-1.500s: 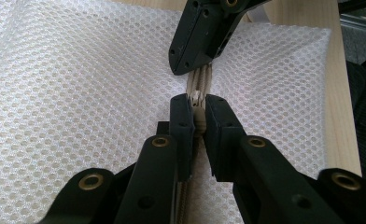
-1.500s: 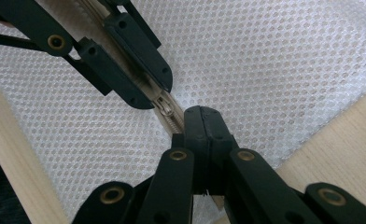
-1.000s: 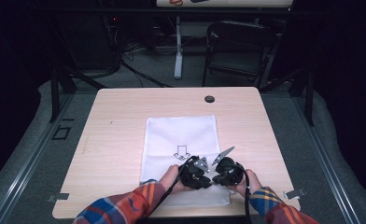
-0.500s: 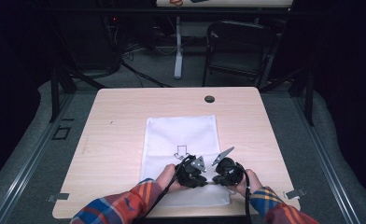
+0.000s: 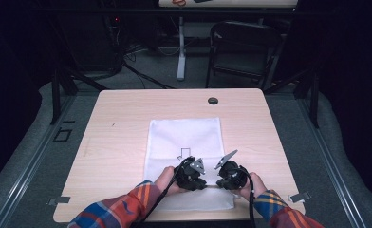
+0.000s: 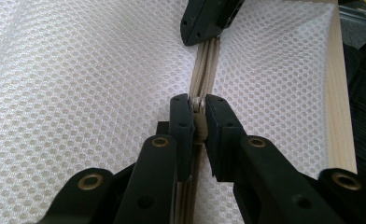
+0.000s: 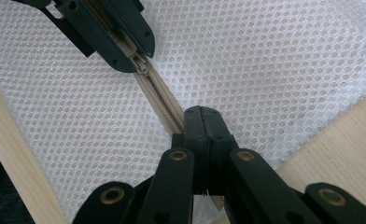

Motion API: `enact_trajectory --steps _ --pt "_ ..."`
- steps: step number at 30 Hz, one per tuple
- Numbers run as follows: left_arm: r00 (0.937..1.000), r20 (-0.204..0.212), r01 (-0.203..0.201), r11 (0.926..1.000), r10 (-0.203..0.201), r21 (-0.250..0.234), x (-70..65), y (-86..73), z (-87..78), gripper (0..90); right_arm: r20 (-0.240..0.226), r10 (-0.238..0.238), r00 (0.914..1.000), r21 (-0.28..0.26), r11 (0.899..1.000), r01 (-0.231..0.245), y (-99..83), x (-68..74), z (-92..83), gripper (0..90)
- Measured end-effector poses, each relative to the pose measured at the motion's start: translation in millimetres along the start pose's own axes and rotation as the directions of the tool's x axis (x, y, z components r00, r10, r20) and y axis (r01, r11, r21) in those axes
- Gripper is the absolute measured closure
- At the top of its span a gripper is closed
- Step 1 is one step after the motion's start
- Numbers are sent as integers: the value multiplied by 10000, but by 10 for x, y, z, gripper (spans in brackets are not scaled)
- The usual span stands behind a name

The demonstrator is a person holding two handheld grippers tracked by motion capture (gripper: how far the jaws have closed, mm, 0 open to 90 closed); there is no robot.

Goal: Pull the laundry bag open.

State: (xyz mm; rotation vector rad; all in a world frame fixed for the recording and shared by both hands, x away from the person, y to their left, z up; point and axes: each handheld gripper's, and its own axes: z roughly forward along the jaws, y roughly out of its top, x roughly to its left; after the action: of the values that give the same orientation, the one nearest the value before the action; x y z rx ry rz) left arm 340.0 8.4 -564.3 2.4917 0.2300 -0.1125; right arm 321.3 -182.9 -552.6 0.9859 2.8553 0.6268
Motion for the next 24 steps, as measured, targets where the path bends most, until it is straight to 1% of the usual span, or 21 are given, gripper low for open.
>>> enact_trajectory --steps 3,5,6,7,8,9,11,13,16,22,23,24 --pt "10000 -53 -2 10000 2 2 -3 -6 -2 816 -7 4 10000 -4 10000 -4 0 0 0 900" --pt "10000 17 0 10000 1 -51 1 -17 -8 816 -12 -58 10000 55 10000 58 3 -3 -3 900" --pt "10000 -24 -4 10000 4 -7 2 -21 -17 816 -57 57 10000 -71 10000 -58 0 6 5 900" --pt "10000 -7 -19 10000 19 -30 1 -27 -20 816 6 -1 10000 20 10000 1 -1 0 -2 900" --pt "10000 -96 -26 10000 27 95 3 -39 -41 816 0 6 10000 17 10000 -6 -3 -2 -2 900" --pt "10000 2 12 10000 -12 -55 9 -54 -38 816 -8 10 10000 21 10000 -10 -4 -3 -3 900" --pt "10000 0 29 10000 -29 -15 9 -59 -45 816 -18 77 10000 -28 10000 -77 -7 -1 0 900" --pt "10000 -75 -48 10000 48 28 0 -67 -55 816 -4 -54 10000 95 9999 54 -1 -5 -7 900" --pt "10000 -34 -25 10000 25 85 5 -82 -71 816 4 -21 10000 130 9999 21 -4 -5 -10 900" --pt "9998 -179 58 9998 -55 182 17 -167 -146 816 -5 -24 10000 102 9999 24 -6 -8 -9 900" --pt "9998 -131 115 9998 -113 142 20 -182 -155 816 -12 -16 10000 98 10000 16 -6 -8 -9 900" --pt "9997 -212 108 9997 -104 201 22 -195 -168 816 -9 -17 10000 96 10000 17 -6 -8 -9 900"
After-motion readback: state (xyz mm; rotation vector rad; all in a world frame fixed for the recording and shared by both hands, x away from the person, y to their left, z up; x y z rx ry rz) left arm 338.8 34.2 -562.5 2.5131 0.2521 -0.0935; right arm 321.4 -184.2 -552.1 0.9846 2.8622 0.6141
